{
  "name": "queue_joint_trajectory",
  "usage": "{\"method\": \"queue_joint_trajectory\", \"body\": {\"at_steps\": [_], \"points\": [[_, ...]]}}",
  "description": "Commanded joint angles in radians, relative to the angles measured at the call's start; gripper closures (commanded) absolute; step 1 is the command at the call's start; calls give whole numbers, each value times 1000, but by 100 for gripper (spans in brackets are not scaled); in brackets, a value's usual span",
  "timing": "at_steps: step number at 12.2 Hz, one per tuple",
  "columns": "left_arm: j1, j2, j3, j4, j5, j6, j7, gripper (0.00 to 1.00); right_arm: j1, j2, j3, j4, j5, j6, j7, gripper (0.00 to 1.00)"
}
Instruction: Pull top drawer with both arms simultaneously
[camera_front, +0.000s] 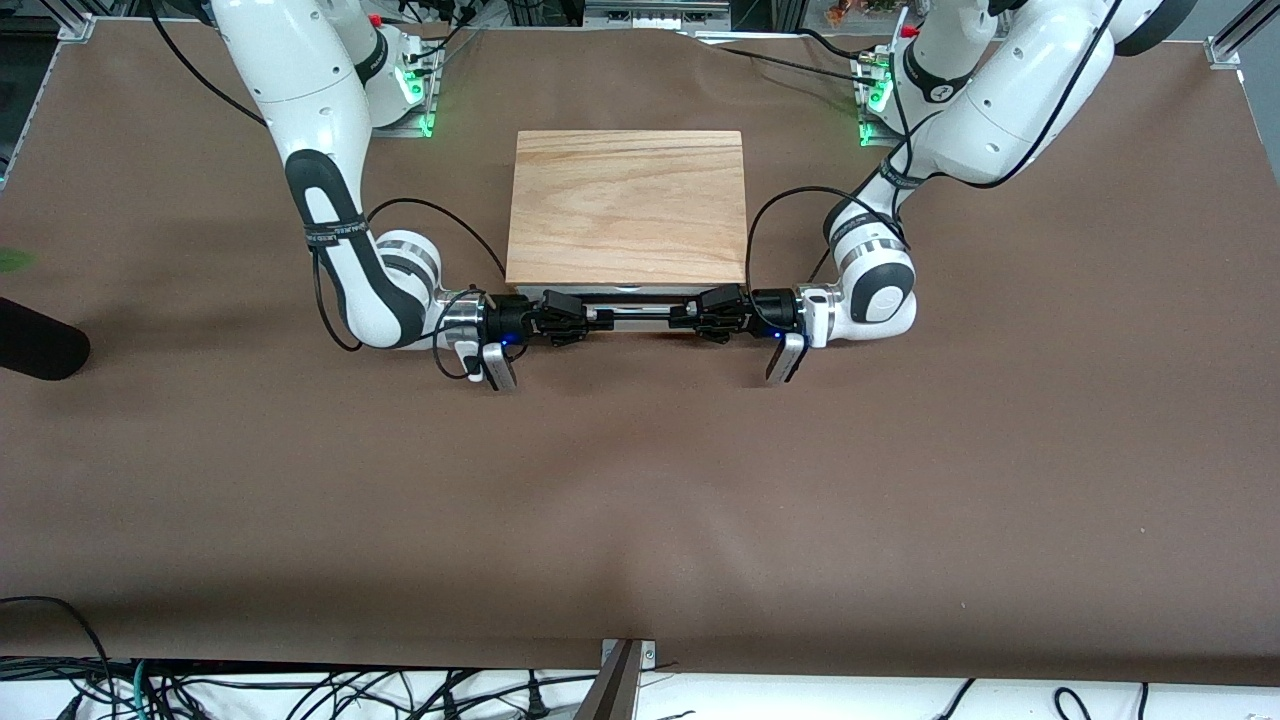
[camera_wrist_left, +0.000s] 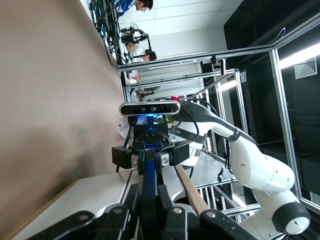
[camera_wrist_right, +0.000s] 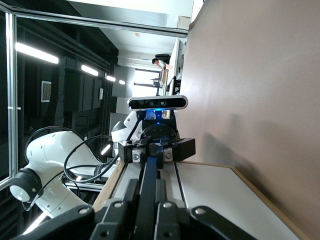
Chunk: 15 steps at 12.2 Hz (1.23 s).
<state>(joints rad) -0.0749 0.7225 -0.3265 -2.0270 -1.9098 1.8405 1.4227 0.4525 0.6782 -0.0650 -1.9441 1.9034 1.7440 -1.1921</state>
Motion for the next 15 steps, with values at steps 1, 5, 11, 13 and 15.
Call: {"method": "queue_joint_trajectory", "body": {"at_steps": [1, 5, 11, 13, 15], "points": [[-22, 5, 1, -67, 24, 23, 47, 100, -37, 0, 7, 25, -13, -14, 6, 100], [-23, 6, 1, -62, 24, 28, 47, 100, -54, 40, 4, 120, -35, -8, 72, 100], [-35, 28, 3, 13, 23, 69, -65, 100, -54, 47, -33, 201, -56, 9, 169, 100], [-45, 40, 14, 43, 23, 71, -119, 100, -55, 47, -33, 208, -56, 23, 170, 100], [-52, 49, 21, 66, 24, 71, -169, 100, -54, 55, -33, 224, -55, 48, 174, 100]]}}
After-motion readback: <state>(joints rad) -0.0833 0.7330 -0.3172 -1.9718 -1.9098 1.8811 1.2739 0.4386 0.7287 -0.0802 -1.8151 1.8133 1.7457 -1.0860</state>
